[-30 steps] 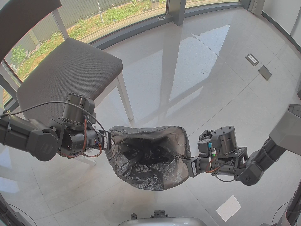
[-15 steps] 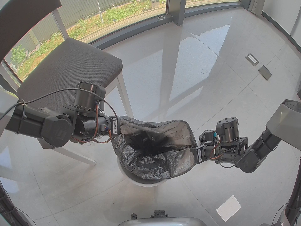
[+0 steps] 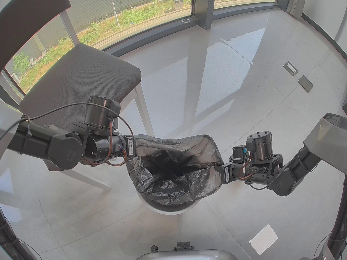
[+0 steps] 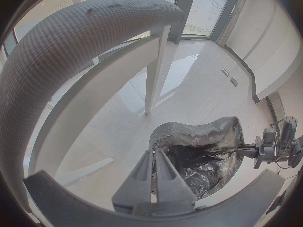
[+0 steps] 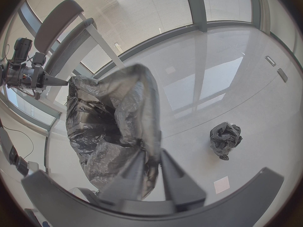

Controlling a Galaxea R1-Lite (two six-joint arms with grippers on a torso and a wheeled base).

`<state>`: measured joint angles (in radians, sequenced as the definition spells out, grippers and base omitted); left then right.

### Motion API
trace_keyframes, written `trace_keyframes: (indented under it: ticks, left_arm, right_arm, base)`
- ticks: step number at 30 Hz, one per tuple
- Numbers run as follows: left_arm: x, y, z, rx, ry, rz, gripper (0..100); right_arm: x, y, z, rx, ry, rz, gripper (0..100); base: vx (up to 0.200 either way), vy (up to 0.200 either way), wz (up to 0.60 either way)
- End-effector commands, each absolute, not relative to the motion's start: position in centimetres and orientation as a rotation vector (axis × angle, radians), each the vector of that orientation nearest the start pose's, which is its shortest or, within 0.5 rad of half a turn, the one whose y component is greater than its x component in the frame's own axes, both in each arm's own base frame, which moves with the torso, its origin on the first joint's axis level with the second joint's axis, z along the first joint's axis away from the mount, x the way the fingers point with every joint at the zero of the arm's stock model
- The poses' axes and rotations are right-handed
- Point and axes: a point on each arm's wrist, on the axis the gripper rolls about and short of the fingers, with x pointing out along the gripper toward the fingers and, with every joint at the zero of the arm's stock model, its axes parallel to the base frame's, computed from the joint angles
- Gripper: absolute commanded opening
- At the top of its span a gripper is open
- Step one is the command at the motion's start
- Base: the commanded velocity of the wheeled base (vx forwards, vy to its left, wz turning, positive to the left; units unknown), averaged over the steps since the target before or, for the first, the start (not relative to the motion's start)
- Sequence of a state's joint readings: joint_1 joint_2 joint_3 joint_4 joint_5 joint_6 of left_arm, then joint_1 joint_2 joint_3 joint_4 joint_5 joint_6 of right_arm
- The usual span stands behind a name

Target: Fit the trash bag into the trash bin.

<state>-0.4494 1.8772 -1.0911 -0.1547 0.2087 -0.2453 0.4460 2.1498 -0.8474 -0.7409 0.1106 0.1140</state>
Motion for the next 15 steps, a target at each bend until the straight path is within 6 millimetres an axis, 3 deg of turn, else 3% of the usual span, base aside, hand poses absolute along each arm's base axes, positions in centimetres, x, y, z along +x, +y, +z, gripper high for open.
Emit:
trace_keyframes:
  ticks: [1,8,15]
  left_arm:
    - [31.6,-14.7,15.8,-0.035,0.615,-0.155,0]
    - [31.8,-14.7,16.0,-0.040,0.608,-0.155,0]
    - [32.1,-14.2,15.5,-0.040,0.619,-0.138,0]
  right_arm:
    - [33.4,16.0,4.3,0.015,0.599,0.500,100]
    - [33.9,14.8,4.8,0.013,0.571,0.460,100]
    - [31.9,14.4,7.3,-0.027,0.499,0.492,100]
  base:
    - [0.000,0.000,0.00]
    - [0.000,0.000,0.00]
    - [0.000,0.000,0.00]
